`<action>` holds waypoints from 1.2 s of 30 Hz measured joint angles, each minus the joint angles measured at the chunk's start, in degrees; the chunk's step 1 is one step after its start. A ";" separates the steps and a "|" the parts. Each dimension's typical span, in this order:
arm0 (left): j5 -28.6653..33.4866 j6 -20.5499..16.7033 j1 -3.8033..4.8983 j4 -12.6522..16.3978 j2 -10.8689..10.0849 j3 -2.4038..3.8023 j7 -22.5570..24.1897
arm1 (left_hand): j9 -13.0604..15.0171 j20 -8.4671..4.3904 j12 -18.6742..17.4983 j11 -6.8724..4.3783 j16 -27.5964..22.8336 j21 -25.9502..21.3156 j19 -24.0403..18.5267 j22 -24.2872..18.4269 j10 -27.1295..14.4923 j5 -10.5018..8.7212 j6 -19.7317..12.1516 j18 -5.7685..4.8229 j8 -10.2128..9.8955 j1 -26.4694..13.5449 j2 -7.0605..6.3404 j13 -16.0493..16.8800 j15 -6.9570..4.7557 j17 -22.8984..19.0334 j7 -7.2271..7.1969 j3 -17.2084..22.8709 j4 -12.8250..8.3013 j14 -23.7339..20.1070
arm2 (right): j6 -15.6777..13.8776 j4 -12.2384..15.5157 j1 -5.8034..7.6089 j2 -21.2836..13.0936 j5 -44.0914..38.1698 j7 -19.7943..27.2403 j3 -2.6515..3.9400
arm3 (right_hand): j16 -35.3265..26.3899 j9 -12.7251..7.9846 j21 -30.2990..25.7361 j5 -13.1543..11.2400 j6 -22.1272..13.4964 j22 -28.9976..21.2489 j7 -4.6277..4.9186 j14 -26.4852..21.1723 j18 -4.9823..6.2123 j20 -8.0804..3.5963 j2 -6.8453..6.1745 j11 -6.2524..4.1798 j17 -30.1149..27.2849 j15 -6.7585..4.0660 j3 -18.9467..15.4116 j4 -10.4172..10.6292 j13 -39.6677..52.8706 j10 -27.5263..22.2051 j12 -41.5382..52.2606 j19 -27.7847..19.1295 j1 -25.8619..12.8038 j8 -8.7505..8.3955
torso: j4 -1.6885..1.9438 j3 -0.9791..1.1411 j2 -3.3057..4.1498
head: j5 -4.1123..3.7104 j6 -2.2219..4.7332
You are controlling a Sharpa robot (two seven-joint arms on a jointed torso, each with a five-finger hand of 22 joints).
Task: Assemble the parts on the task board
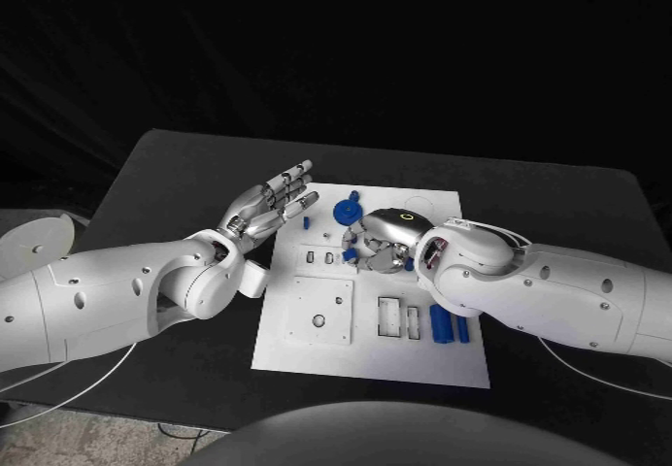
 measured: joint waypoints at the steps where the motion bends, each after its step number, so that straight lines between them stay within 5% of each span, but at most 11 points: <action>1: 0.01 0.00 0.00 -0.02 0.01 0.00 0.00 | 0.00 0.00 0.00 0.00 0.00 0.00 0.00 0.00 0.00 0.00 0.00 0.00 0.00 0.00 0.00 0.00 0.00 0.00 0.00 0.00 0.00 0.00 | 0.03 -0.03 0.00 0.03 0.00 0.00 0.00 | 0.00 -0.21 0.00 -0.22 -0.28 0.00 -0.11 0.00 0.00 0.00 0.02 0.00 0.00 0.00 0.00 0.00 0.00 0.00 0.00 0.00 0.02 -0.29 | -0.01 0.01 0.00 | 0.01 0.00; 20: 0.17 0.16 0.00 -0.41 0.36 0.00 0.00 | 0.00 0.00 0.00 0.43 0.00 0.00 0.00 0.04 -0.01 0.24 0.00 0.00 0.00 0.00 0.00 -0.01 0.20 0.04 0.00 0.15 -0.15 0.21 | 0.46 -0.37 0.01 0.13 -0.03 0.19 0.02 | -0.33 -3.78 -0.51 -4.20 -3.37 0.04 -0.28 0.00 -0.01 -0.21 -0.83 0.00 -0.01 0.00 -0.10 -0.72 0.00 0.00 0.00 -0.21 0.27 -3.75 | -0.04 -0.01 -0.04 | -0.24 0.00; 36: 0.25 0.38 -0.01 -0.50 0.34 0.00 -0.01 | 0.00 0.00 0.00 0.43 0.00 0.00 0.00 0.04 -0.01 0.24 0.00 0.00 0.00 0.00 0.00 -0.02 0.20 0.03 0.00 0.15 -0.15 0.21 | -0.66 -0.48 -0.08 -1.09 -0.28 1.09 0.01 | -0.33 -4.67 -0.50 -2.29 -1.82 0.03 -0.43 0.00 -0.01 -0.21 -1.51 -0.01 0.03 -0.01 -0.26 -1.36 0.00 0.00 0.00 -0.21 0.95 -3.45 | -0.04 -0.01 -0.03 | 0.08 0.00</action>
